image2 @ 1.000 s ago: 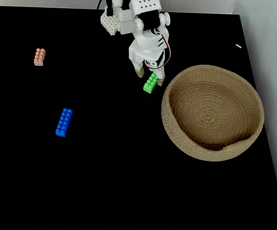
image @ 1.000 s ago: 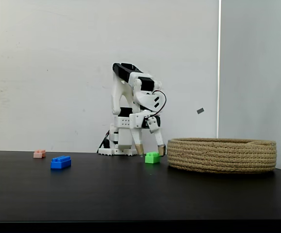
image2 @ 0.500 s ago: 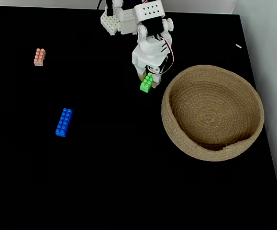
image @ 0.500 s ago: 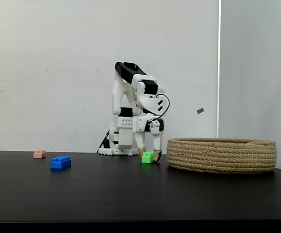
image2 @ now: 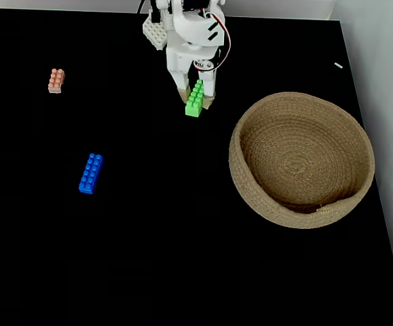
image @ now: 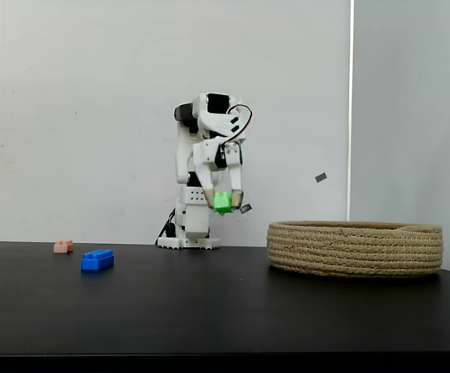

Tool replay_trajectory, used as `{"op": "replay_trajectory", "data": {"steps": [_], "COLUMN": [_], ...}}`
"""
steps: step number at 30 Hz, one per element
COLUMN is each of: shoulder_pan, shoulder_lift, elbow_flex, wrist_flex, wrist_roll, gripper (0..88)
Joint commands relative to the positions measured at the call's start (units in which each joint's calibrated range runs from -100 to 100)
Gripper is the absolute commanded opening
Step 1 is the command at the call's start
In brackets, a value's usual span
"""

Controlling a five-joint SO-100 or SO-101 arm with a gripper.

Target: Place the lego blocks in the tray

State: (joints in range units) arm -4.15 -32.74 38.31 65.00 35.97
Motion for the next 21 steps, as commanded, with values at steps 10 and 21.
{"op": "replay_trajectory", "data": {"steps": [10,21], "shoulder_pan": [-14.97,-19.84], "shoulder_lift": [19.33,28.87], "elbow_flex": [-33.89,-38.63], "wrist_flex": [-6.90,-12.07], "wrist_roll": [2.15,3.76], "gripper": [0.0,31.1]}}
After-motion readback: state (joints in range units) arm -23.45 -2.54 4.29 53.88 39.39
